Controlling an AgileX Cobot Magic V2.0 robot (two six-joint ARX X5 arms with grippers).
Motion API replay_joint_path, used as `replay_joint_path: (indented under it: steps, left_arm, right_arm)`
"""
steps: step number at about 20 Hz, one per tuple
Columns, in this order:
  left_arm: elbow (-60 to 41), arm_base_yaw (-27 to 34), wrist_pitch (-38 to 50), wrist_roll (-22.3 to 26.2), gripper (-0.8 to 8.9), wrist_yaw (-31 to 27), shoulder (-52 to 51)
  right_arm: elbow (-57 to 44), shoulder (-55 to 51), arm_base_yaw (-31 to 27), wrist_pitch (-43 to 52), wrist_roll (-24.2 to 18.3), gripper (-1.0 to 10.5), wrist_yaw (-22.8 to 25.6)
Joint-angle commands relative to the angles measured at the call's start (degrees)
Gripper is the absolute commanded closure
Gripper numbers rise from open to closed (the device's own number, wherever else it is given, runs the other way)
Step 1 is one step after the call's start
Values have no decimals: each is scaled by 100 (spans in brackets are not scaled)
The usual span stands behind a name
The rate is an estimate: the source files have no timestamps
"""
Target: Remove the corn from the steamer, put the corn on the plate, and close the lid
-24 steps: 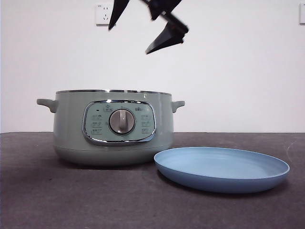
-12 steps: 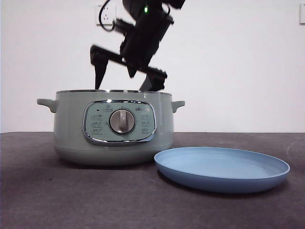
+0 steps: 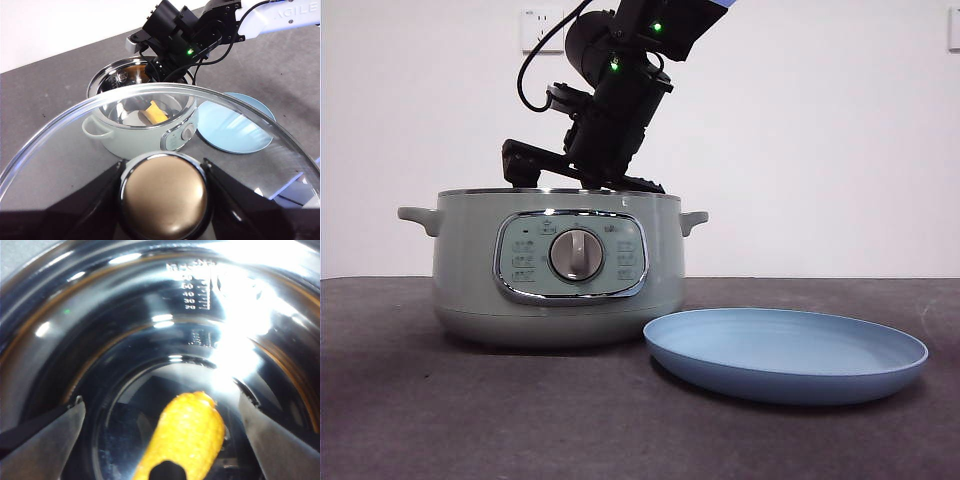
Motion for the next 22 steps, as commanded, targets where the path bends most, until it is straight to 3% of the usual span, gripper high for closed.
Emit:
replay_joint_path:
  steps: [1,9,12,15,22]
  left_arm:
    - [48,-11,181,11,822,-2,-61]
    - [48,-13,136,15,822,-7,-122]
    - [48,-13,96,24,822,-7,-122]
    - [48,-13,92,24,822,-9,-122]
    - [48,-13,144,26,822,-9,-120]
  right_arm:
    - [-2,87,20,-129,39,415,146]
    - [-2,321,44,-723,-175,418,437]
    - [-2,350,44,-719,-175,606,457]
    - [-2,350,44,-579,-173,931,433]
    - [2,-35,50,-195,-289,959,431]
